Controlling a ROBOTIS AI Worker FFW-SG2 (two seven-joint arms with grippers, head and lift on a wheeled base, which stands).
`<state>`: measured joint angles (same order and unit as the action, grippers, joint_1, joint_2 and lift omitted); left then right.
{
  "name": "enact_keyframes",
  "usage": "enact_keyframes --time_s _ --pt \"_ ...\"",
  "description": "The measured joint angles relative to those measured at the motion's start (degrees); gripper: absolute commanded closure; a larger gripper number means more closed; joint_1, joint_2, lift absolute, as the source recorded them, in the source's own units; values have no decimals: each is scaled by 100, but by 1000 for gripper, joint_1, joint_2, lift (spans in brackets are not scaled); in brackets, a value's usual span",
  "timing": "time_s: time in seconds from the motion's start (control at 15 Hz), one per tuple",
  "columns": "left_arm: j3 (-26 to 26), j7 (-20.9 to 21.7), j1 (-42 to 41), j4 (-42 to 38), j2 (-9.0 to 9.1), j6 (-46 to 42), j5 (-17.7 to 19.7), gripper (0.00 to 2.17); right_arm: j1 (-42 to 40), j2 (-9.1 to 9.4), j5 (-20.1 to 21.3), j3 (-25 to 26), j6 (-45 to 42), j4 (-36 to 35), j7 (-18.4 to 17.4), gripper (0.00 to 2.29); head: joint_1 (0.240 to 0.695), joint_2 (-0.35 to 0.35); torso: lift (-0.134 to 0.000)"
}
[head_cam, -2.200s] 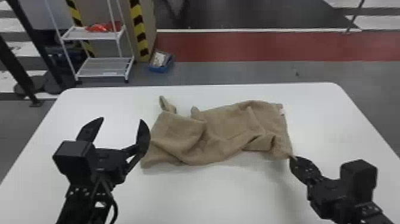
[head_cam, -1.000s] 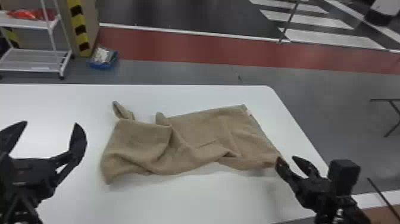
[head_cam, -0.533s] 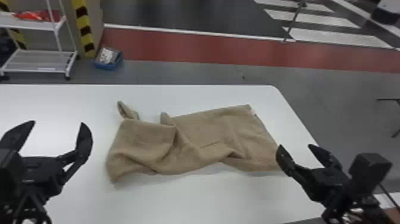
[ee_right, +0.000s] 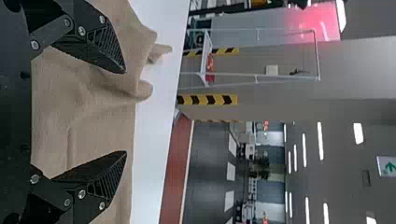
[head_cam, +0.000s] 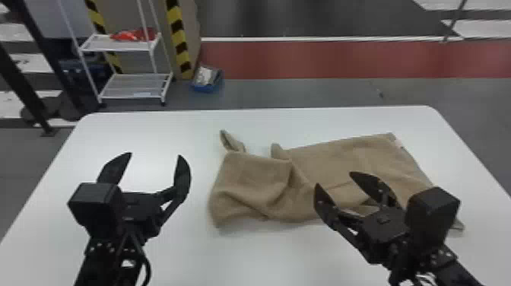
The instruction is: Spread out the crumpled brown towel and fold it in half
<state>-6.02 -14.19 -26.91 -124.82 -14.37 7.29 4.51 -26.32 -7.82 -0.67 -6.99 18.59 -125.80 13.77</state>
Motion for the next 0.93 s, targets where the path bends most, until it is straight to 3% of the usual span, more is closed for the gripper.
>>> enact_keyframes --time_s 0.27,0.47,0.93 --pt "272 -20 -67 30 3 -176 82 87 500 -79 581 -1165 78 460 -56 323 695 274 -125" --pt "577 26 -69 171 13 -271 213 87 799 -71 807 -1648 121 942 -120 323 695 350 -125" --pt "698 93 -55 235 4 -263 295 87 1599 -8 975 -2419 2 2119 -435 326 695 350 -125"
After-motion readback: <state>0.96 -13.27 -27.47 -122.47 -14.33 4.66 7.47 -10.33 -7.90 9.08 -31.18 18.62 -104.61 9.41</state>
